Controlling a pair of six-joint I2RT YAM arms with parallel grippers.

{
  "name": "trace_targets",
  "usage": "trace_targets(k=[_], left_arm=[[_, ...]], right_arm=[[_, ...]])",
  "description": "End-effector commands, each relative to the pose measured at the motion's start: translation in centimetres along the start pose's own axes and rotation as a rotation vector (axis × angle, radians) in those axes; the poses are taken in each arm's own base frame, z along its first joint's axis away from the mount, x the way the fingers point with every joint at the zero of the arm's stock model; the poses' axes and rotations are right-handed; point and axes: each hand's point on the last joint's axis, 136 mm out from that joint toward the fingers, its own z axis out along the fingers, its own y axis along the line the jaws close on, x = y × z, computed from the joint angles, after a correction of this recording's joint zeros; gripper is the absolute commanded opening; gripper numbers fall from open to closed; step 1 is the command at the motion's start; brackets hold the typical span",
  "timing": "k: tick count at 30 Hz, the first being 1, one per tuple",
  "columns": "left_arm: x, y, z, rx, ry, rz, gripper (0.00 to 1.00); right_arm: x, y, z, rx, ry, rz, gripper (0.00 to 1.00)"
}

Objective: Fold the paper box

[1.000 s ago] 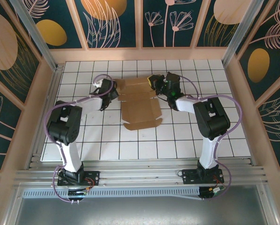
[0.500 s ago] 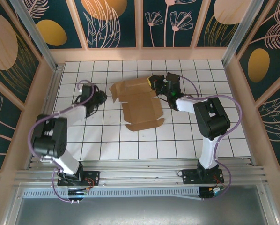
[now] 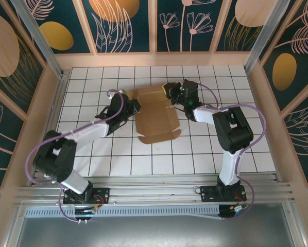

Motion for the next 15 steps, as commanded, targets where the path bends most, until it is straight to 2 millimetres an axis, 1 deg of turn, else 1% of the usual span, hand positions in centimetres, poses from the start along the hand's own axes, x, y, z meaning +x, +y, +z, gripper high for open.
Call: trace_targets(k=[1,4,7,10,12,15], left_arm=[[-1.3,3.0,3.2,-0.176,-0.018,0.077,0.40],[-1.9,5.0,5.2,-0.222,-0.010,0.078,0.39],[-2.2,6.0,6.9,-0.196,0.019,0.087,0.40],[-1.2,6.4,8.8,-0.147,0.112,0.067,0.44],[-0.7,6.8,9.5,-0.142,0.134,0.063,0.46],[-0.4,6.4,10.0,-0.111,0.144,0.051,0.49]], right_arm=[[-0.2,-2.3,-0.2,0.087,-0.005,0.000,0.03],[-0.2,-2.1,-0.3,0.087,-0.009,-0.006,0.03],[-0.3,-2.0,-0.4,0.087,-0.011,-0.008,0.03],[-0.1,-2.3,-0.2,0.090,-0.002,-0.002,0.03],[0.1,-2.4,-0.1,0.091,0.002,0.001,0.03],[0.1,-2.6,-0.1,0.095,0.002,0.002,0.03]])
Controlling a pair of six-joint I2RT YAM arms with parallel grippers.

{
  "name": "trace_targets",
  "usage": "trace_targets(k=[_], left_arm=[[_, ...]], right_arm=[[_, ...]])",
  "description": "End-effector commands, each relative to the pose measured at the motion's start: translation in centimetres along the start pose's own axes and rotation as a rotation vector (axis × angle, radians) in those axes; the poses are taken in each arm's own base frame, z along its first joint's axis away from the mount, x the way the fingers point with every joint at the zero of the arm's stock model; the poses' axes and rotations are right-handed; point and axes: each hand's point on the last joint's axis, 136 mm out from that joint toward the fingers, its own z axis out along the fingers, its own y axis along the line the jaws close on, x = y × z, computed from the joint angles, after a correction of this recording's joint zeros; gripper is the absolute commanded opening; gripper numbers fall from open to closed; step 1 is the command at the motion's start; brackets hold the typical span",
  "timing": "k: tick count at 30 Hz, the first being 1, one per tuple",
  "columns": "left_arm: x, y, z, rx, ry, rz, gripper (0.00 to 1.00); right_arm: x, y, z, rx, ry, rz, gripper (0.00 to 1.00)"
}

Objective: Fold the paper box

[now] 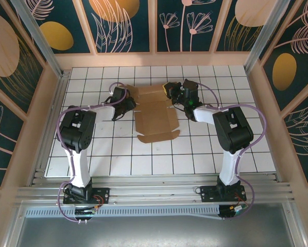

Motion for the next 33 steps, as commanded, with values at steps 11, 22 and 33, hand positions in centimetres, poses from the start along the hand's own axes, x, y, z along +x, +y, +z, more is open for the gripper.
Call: trace_targets(k=[11,22,33], left_arm=[[1.8,-4.0,0.8,0.228,0.152,-0.067,0.36],[1.0,-11.6,-3.7,0.615,0.225,-0.034,0.26],[3.8,-9.6,-0.9,0.586,0.293,-0.102,0.31]], right_arm=[[0.4,-2.3,-0.2,0.093,0.013,0.003,0.02],[0.7,-2.9,0.1,0.098,0.017,0.008,0.02],[0.9,-3.5,0.1,0.108,0.022,0.011,0.02]])
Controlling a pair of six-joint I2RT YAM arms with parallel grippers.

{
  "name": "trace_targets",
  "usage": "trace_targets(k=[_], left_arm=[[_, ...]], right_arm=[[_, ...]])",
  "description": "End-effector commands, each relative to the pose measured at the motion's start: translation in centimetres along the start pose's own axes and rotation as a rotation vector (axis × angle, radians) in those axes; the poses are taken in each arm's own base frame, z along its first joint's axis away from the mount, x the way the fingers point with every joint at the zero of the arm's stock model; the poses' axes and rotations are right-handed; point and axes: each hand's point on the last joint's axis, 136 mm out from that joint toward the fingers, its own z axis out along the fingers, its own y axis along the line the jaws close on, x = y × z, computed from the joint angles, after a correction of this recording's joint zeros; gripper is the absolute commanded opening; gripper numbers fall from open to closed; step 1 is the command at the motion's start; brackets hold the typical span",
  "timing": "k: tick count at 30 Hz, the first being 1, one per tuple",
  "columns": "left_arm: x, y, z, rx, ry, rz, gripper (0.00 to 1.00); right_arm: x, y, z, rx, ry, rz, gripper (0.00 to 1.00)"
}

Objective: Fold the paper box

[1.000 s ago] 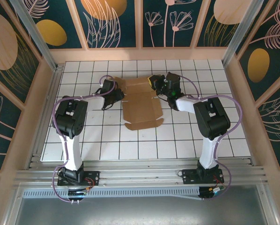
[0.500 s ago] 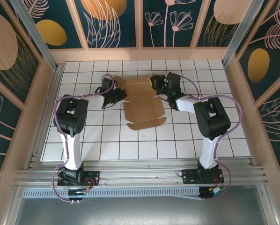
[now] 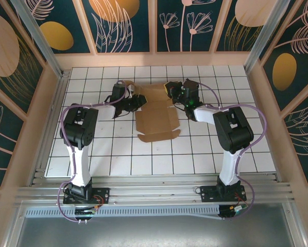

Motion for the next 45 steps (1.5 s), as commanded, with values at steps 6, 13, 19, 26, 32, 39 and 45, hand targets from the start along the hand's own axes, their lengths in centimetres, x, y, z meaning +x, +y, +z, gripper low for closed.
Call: trace_targets(k=[6,13,19,26,32,39,45], left_arm=[[0.8,3.9,0.2,-0.151,-0.023,0.006,0.35],[-1.1,5.2,-2.3,-0.333,-0.115,0.132,0.38],[-1.2,2.4,-3.7,-0.262,-0.126,0.234,0.45],[0.7,0.0,-7.5,-0.189,-0.162,0.345,0.50],[-0.7,-2.2,-13.7,-0.246,-0.372,0.418,0.43],[-6.4,-1.4,-17.2,-0.658,-0.353,0.670,0.51],[-6.5,-0.2,-14.9,-0.586,-0.216,0.696,0.56]], right_arm=[[1.6,-3.4,0.1,0.110,0.048,0.008,0.02],[1.5,-3.2,0.1,0.108,0.048,0.004,0.02],[1.3,-3.2,0.0,0.116,0.040,0.001,0.02],[0.7,-3.1,0.0,0.120,0.022,-0.016,0.02],[0.7,-3.1,0.1,0.121,0.028,-0.019,0.02],[0.8,-3.2,0.2,0.122,0.033,-0.021,0.02],[1.0,-2.9,0.2,0.117,0.042,-0.020,0.02]])
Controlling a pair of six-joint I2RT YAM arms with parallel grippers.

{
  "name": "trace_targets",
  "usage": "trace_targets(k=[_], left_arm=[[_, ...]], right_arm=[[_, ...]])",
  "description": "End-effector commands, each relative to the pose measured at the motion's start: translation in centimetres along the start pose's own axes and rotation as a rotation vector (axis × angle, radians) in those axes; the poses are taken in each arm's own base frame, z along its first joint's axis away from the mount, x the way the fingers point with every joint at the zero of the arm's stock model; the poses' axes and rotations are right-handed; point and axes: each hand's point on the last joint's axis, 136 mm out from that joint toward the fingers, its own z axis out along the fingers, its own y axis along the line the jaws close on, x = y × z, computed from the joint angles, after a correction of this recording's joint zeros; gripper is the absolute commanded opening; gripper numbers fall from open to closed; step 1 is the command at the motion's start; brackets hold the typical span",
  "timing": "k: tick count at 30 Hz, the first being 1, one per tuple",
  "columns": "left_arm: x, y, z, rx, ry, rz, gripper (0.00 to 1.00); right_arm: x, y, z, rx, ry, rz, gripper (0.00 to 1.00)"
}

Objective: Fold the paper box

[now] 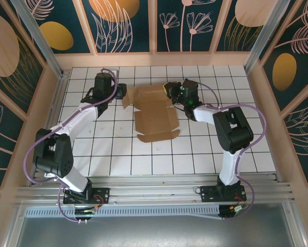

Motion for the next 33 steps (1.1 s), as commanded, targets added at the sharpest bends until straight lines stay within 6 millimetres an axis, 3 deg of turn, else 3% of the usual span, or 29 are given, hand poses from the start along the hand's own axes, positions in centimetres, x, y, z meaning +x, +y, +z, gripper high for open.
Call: trace_targets(k=[1,4,10,14,19,25,33], left_arm=[[3.5,0.8,1.0,0.054,0.145,0.057,0.57],[3.4,0.3,1.8,0.119,0.159,0.038,0.58],[5.9,-2.0,4.5,0.269,0.250,0.014,0.57],[6.5,-1.6,5.6,0.245,0.237,-0.033,0.47],[6.0,-2.4,4.8,0.289,0.198,-0.099,0.34],[5.6,-4.7,3.6,0.397,0.238,-0.214,0.11],[5.7,-6.8,3.4,0.388,0.342,-0.411,0.04]], right_arm=[[0.6,-2.6,0.1,0.105,0.024,-0.001,0.02],[0.4,-2.5,-0.1,0.111,0.017,-0.012,0.02],[0.8,-2.5,0.1,0.101,0.025,0.003,0.02],[1.0,-2.4,0.0,0.100,0.025,0.000,0.01],[1.0,-2.6,-0.1,0.107,0.022,-0.005,0.01],[1.1,-2.9,0.1,0.107,0.021,0.005,0.01],[1.7,-3.4,0.5,0.119,0.030,-0.005,0.01]])
